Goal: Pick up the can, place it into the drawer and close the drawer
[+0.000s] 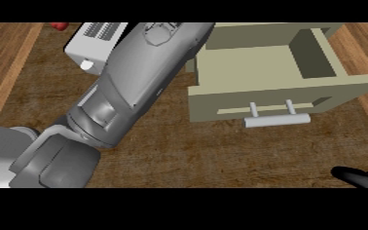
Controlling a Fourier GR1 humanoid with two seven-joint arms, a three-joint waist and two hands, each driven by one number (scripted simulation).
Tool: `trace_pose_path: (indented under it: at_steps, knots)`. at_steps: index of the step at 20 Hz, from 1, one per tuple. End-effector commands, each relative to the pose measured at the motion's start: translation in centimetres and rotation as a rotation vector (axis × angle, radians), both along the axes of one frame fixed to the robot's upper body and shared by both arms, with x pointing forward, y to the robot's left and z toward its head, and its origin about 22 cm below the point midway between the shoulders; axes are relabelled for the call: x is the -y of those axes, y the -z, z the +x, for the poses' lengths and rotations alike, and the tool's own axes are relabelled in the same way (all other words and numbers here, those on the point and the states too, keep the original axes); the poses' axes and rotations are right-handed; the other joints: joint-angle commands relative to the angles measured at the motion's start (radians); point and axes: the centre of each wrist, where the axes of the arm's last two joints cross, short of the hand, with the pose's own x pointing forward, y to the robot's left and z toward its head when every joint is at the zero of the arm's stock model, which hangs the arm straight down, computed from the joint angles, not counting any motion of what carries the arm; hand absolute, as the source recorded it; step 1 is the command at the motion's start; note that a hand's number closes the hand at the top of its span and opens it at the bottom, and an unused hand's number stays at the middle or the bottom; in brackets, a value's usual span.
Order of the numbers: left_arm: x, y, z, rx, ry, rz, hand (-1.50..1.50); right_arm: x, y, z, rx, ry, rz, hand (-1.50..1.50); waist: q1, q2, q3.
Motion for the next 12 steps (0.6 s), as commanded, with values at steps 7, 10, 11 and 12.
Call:
trace_pose_path:
  at_steps: [7,10,11,12]
  knots:
    - [-0.2,1.7,0.7,0.006,-0.144,0.022,-1.5,-1.0,-0.8,0.9,0.001,-0.032,-0.017,-1.5,-0.032,0.009,0.001]
    - [0.7,-0.2,0.3,0.03,-0.181,0.032,-1.5,0.0,-1.0,0.5,-0.011,-0.032,-0.022,-1.5,-0.039,0.007,0.002]
    - [0.4,0.3,0.6,0.039,-0.181,0.021,-1.5,-0.3,-1.4,1.4,-0.001,-0.035,-0.011,-1.5,-0.027,0.011,0.001]
    - [0.7,0.1,0.3,0.048,-0.173,0.019,-1.5,-0.7,-0.9,1.9,-0.006,-0.044,-0.038,-1.5,-0.031,0.012,0.001]
